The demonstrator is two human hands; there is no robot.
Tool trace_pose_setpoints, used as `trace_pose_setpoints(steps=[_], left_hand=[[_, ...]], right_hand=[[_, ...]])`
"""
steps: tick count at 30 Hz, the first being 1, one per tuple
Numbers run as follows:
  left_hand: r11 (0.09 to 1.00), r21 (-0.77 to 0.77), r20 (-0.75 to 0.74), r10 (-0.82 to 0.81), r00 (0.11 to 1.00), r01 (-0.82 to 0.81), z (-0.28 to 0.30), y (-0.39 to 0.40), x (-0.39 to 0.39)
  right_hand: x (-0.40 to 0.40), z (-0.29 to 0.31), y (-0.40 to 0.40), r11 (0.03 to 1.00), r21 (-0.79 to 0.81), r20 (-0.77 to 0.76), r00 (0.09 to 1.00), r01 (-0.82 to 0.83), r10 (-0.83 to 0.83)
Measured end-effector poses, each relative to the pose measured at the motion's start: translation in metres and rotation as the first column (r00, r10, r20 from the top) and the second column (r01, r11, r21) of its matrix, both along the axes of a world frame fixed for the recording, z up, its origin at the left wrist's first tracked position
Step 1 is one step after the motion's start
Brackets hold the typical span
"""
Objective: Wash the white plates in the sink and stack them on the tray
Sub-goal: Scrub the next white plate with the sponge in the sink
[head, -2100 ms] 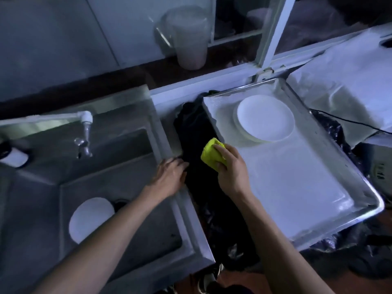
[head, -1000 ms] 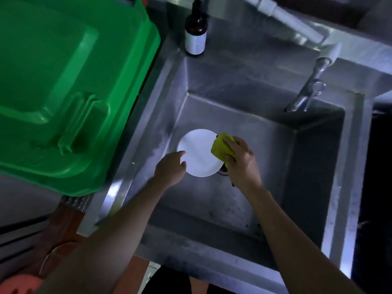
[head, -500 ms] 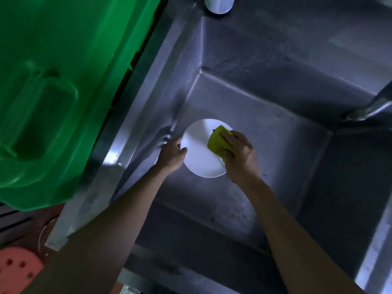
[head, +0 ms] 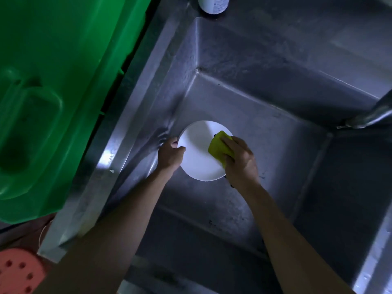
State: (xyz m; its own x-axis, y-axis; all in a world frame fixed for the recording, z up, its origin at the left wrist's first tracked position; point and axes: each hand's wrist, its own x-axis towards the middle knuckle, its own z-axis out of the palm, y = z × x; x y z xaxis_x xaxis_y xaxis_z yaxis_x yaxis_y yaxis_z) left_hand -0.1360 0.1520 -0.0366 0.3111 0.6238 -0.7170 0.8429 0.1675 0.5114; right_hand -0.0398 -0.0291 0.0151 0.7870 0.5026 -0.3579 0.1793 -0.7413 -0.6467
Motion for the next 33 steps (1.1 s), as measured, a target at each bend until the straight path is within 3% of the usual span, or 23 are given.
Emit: trace_pose_setpoints(steps=[9,20,23,33], left_hand=[[0.993,0.011,0.011,0.119,0.993,-0.119,-0.002,-0.011,-0.001],[0.973,-0.188,0.044,0.147,0.988,-0.136,0.026,-0.031,-0.014],[0.952,-0.271,0.079,0.169,0.982,-0.141,0.04,-0.043,-0.016],[0.93,-0.347,0.193,0.201,0.96,-0.124,0.105,-0.072,-0.027]], right_hand=[[-0.011,0.004,-0.016,1.0,0.02,0.008,1.0,-0.008,0.008],[-0.04,0.024,-0.043,1.0,0.013,-0.042,0.999,0.006,-0.006],[-0.049,0.036,-0.054,0.999,0.041,-0.014,1.0,0.012,-0.011],[-0.065,0.103,-0.085,0.974,0.199,0.131,0.982,0.106,-0.134]])
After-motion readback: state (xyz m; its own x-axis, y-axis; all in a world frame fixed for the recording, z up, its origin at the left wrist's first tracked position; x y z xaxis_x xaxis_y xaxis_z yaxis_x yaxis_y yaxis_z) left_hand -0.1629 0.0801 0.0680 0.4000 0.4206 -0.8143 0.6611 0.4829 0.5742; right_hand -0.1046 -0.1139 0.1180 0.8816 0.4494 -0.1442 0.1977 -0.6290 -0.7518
